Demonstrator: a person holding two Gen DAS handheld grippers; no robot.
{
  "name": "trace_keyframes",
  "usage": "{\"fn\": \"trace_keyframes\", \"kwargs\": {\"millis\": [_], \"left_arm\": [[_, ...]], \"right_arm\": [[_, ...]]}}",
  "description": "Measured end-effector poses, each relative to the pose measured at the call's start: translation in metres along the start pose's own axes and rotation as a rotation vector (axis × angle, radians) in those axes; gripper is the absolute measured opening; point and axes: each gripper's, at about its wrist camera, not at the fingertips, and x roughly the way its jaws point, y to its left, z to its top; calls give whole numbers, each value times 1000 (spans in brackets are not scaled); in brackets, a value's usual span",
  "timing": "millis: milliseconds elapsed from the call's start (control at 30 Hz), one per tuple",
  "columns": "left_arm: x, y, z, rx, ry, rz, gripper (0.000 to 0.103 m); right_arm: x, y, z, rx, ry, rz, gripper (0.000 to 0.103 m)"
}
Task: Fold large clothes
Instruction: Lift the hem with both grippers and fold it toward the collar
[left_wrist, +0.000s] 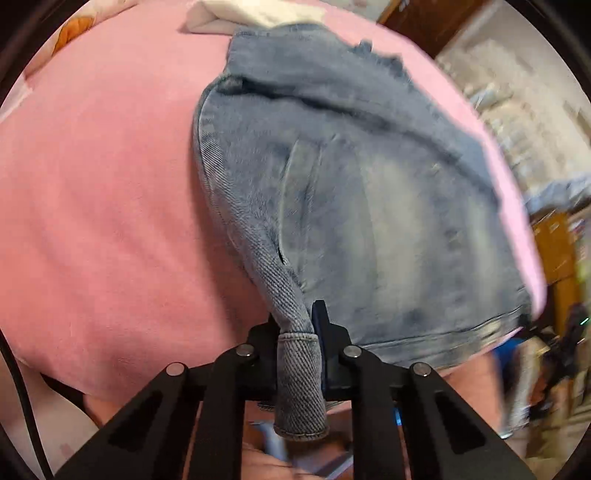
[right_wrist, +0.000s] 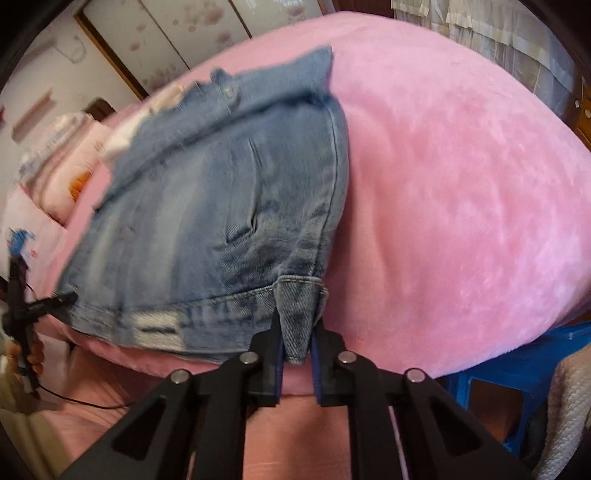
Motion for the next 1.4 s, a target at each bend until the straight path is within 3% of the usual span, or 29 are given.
{"fn": "trace_keyframes", "kwargs": {"millis": [100,267,400,567,633,700,733,767,800,833,900,1000,1100,1267,1400], "left_arm": [[-28,-5,19,-89,-65,-144,12],[-59,-21,70,-178,-174,-253,12],[-71,-28,144,-226,-232,-260,12],[-59,-24,267,-284,-302,-199,14],[-41,-23,311,-298,-305,-157,24],[-18,-14,353,-316,-313,-53,48],[-9,-9,368,-319,-323,-7,66],[1,-4,380,-331,-330,26,74],[10,2,388,-332,-329,39,74],[21,7,397,-329,-313,57,74],[42,12,407,-302,-270,57,74],[75,7,410,-184,-193,98,74],[98,-2,408,-47,-155,114,74],[122,-10,402,65,-113,122,74],[141,-15,400,154,-98,146,75]], "right_arm": [[-28,16,25,-13,-70,63,9],[-54,43,93,9,-186,164,7],[-52,51,167,52,-255,189,6],[-21,53,283,97,-346,122,6],[-2,52,317,112,-370,89,8],[24,45,351,149,-390,16,16],[43,40,365,160,-380,-30,19],[56,37,373,156,-362,-53,31],[78,32,382,149,-329,-94,40],[97,28,386,141,-294,-112,42],[135,21,388,118,-203,-118,42],[175,15,380,91,-114,-136,42],[201,11,378,61,-81,-161,42],[222,12,381,20,-41,-190,42],[233,18,384,-17,-33,-185,52]]}}
